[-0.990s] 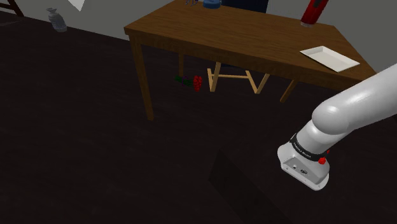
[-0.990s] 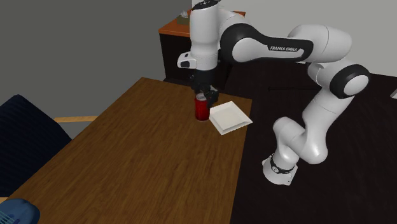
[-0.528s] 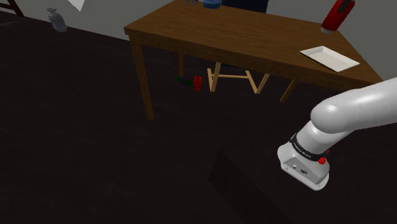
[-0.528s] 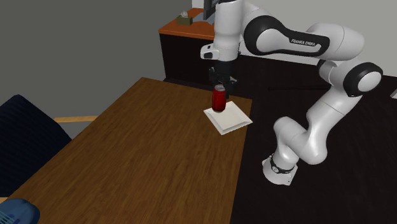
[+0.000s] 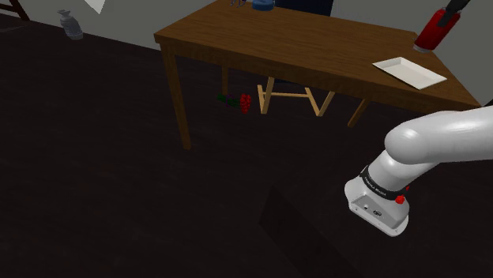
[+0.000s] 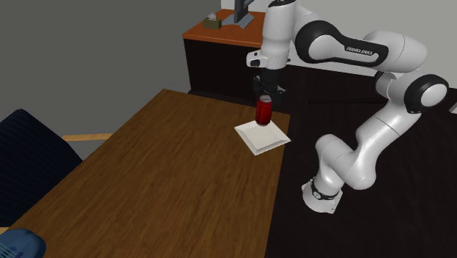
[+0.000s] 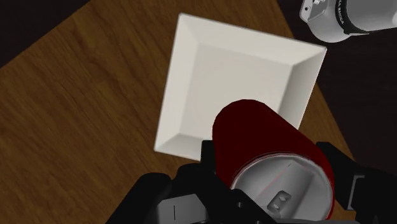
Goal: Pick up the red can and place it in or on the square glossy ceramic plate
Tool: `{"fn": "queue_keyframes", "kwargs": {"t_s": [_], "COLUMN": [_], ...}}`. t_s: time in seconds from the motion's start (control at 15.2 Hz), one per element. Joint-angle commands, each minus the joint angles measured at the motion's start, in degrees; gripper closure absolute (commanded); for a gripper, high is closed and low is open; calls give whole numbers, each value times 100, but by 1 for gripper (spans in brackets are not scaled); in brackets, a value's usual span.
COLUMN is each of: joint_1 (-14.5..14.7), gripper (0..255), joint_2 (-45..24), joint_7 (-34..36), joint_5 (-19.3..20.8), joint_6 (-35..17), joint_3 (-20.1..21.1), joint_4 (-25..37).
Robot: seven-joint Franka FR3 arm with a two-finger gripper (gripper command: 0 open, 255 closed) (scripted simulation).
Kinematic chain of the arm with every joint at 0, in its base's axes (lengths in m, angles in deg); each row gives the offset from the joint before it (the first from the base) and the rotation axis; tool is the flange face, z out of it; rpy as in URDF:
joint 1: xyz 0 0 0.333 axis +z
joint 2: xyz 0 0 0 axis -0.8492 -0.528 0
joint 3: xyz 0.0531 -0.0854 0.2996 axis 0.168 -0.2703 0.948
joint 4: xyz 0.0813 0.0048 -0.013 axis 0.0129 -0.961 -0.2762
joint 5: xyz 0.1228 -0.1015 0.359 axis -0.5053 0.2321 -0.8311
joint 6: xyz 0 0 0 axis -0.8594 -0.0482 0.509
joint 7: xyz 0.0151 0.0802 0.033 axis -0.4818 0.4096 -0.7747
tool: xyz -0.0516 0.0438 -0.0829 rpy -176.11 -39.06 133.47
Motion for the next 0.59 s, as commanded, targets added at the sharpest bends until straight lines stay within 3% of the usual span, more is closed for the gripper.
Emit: {"fn": "queue_keyframes", "kwargs": {"t_s": [0.0, 0.53], "joint_1": [-15, -89], "gripper": [255, 255], "joint_2": [64, 320], "joint_7": [19, 95], "joint_5": [25, 140], "joint_6": [-133, -668], "joint_3": [-17, -101], "joint_4": [-193, -979]}}
